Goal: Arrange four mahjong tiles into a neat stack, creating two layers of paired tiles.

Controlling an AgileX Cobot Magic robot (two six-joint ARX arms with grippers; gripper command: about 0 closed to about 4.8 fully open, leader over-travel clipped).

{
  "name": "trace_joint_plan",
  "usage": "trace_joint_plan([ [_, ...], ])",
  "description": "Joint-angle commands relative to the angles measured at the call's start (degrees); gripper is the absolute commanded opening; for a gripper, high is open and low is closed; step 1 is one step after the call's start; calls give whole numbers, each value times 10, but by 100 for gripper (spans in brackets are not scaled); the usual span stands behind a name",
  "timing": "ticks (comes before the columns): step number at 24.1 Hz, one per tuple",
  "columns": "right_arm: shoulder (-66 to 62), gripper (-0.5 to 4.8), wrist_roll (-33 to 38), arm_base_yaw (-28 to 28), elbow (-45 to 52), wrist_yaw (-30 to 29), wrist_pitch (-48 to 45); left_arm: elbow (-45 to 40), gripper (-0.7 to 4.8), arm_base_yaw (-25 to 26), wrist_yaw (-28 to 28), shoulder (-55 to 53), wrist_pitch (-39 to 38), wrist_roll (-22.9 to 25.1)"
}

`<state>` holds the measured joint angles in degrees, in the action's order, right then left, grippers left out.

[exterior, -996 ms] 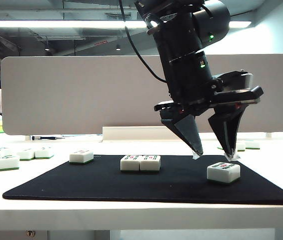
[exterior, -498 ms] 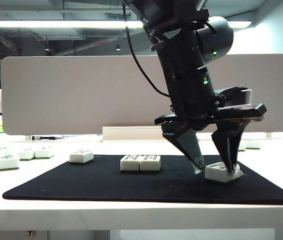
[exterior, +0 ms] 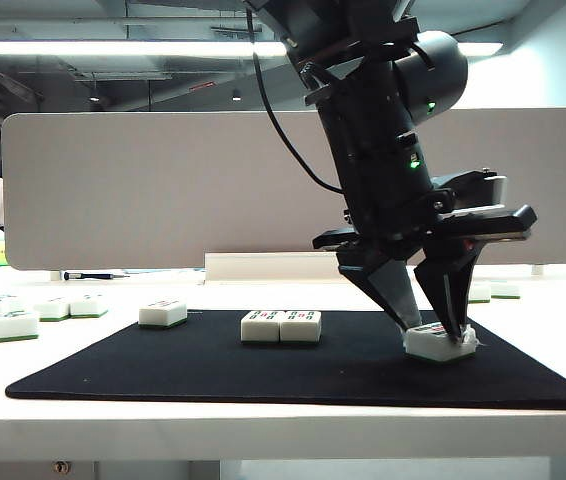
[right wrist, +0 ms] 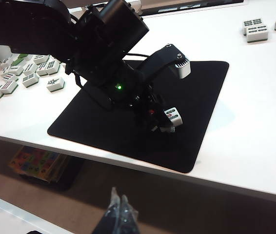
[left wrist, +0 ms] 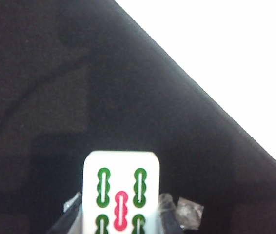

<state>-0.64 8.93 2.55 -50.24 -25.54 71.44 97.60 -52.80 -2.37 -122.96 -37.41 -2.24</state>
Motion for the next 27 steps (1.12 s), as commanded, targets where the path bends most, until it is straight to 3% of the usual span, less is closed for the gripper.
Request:
trace_joint_plan([
  [1, 7, -1, -2, 1, -2, 0, -5, 17, 146, 0, -6, 12, -12, 0],
  [5, 7, -1, -2, 1, -2, 0, -5, 81, 147, 18, 4, 36, -64, -10],
  [8, 7, -1, -2, 1, -2, 0, -5, 113, 147, 41, 48, 35, -120, -98],
  [11, 7, -1, -2, 0, -2, 0, -5, 114, 147, 79, 52, 35, -186, -190],
  [15, 7, -1, -2, 0, -2, 2, -5, 114, 147, 108, 51, 34, -209, -250],
  [19, 7, -1, -2, 0, -2, 18, -5, 113, 147, 110, 47, 33, -226, -265],
  [23, 7, -1, -2, 0, -2, 32, -5, 111, 147, 109, 47, 19, -233, -310],
  [27, 7, -1, -2, 0, -2, 32, -5, 111, 147, 108, 48, -2, -230, -313],
])
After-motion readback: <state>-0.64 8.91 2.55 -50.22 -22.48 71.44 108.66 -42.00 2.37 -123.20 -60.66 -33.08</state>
